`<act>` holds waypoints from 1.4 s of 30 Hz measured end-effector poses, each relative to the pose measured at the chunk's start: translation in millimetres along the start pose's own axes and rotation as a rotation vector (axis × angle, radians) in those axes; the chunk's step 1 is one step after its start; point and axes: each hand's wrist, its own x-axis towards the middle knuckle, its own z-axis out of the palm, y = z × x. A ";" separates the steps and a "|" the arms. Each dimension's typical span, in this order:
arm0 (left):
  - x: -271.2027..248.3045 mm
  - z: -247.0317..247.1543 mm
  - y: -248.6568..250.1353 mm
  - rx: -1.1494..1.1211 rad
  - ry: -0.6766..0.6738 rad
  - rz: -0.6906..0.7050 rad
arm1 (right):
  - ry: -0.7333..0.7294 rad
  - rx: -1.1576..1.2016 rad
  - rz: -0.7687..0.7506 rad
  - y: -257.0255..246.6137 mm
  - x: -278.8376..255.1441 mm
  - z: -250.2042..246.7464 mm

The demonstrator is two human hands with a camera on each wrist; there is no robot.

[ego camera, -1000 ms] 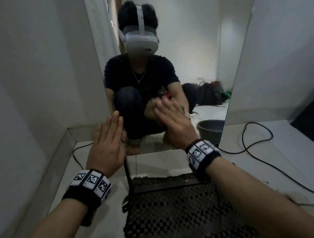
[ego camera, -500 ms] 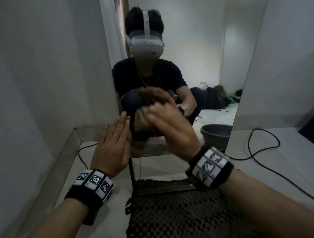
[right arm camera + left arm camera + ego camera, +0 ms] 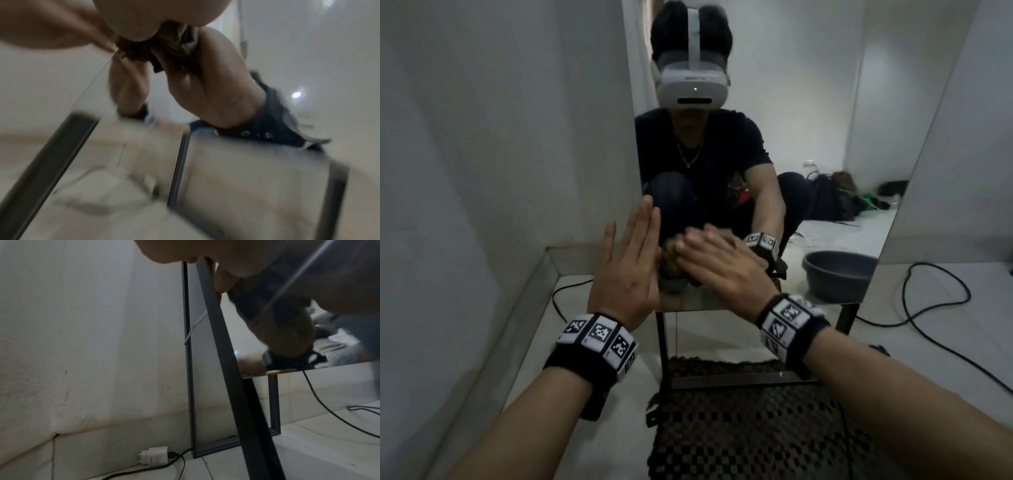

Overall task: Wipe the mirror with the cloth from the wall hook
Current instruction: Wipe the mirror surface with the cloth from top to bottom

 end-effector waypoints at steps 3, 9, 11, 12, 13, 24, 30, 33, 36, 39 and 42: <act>-1.7 1.0 -1.4 0.026 -0.025 0.014 | -0.203 0.131 -0.064 -19.3 -46.2 24.6; -1.0 2.4 4.0 0.003 -0.007 -0.033 | -0.302 0.104 -0.027 -45.2 -63.6 41.2; -2.9 1.0 8.9 0.005 -0.006 -0.048 | -0.404 0.114 -0.092 -53.9 -74.7 38.5; -4.3 0.2 10.8 0.021 -0.013 -0.056 | -0.452 0.116 -0.091 -59.5 -80.3 34.3; -4.0 -2.2 11.8 0.041 -0.016 -0.062 | -0.472 0.125 -0.066 -63.9 -82.9 26.7; -0.8 -10.0 3.3 0.052 -0.091 -0.019 | 0.628 -0.249 0.232 84.6 202.4 -184.9; 1.0 -12.0 1.5 0.019 -0.094 -0.027 | 0.461 -0.213 0.171 101.5 289.8 -169.1; 1.8 -11.0 -0.9 0.025 -0.093 -0.024 | 0.298 -0.176 0.039 91.7 249.8 -129.9; 2.7 -7.5 -2.2 0.021 -0.088 -0.034 | 0.094 -0.115 -0.102 70.2 182.0 -90.9; 1.6 -4.8 -3.1 0.015 -0.083 -0.040 | 0.028 -0.077 -0.052 50.3 117.5 -60.3; -0.2 -4.9 -2.7 0.000 -0.095 -0.034 | -0.028 0.001 -0.008 27.8 75.4 -49.3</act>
